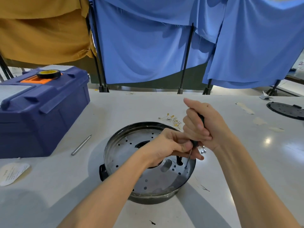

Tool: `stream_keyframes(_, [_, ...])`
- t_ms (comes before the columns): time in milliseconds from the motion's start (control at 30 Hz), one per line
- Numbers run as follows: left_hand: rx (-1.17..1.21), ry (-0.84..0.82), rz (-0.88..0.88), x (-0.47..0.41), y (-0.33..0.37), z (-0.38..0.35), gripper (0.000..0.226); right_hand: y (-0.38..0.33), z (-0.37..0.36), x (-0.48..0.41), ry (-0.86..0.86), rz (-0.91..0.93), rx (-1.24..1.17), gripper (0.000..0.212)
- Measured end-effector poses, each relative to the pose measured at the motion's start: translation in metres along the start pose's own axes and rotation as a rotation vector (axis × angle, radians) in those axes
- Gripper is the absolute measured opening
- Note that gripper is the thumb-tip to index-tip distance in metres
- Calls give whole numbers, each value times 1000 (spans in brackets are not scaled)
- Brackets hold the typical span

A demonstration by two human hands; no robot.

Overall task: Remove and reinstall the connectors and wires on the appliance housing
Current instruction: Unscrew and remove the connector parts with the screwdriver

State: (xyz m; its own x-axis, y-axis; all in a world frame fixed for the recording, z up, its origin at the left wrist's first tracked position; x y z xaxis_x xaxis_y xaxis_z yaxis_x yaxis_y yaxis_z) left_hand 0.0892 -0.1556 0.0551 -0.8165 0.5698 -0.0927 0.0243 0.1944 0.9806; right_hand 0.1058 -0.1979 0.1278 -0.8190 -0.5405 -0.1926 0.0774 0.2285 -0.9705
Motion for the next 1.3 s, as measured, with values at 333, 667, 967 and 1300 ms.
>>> stream_keyframes(333, [-83, 101, -57, -1, 3, 5, 17, -9, 23, 37, 878, 363, 314, 72])
stream_keyframes(667, [-46, -2, 2, 0, 1, -2, 17, -11, -13, -1, -141, 35, 9, 62])
stream_keyframes(967, [-94, 111, -110, 0, 15, 4, 25, -18, 22, 18, 873, 329, 341, 75])
stream_keyframes(1300, [-69, 10, -31, -3, 10, -2, 18, -8, -3, -6, -48, -24, 75, 65])
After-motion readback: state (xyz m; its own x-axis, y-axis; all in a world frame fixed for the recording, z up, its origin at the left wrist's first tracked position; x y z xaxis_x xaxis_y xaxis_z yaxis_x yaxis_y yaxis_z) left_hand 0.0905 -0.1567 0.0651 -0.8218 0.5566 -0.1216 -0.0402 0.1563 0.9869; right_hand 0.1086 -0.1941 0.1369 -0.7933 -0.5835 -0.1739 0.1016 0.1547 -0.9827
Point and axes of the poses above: each hand's wrist, its own x-axis away from the middle knuckle, its own z-axis out of the back of the hand, y = z × x, the point moved 9 cm from there along -x, towards the middle knuckle, and after that the axes turned 3 degrees about x, right-handed, at the moved point
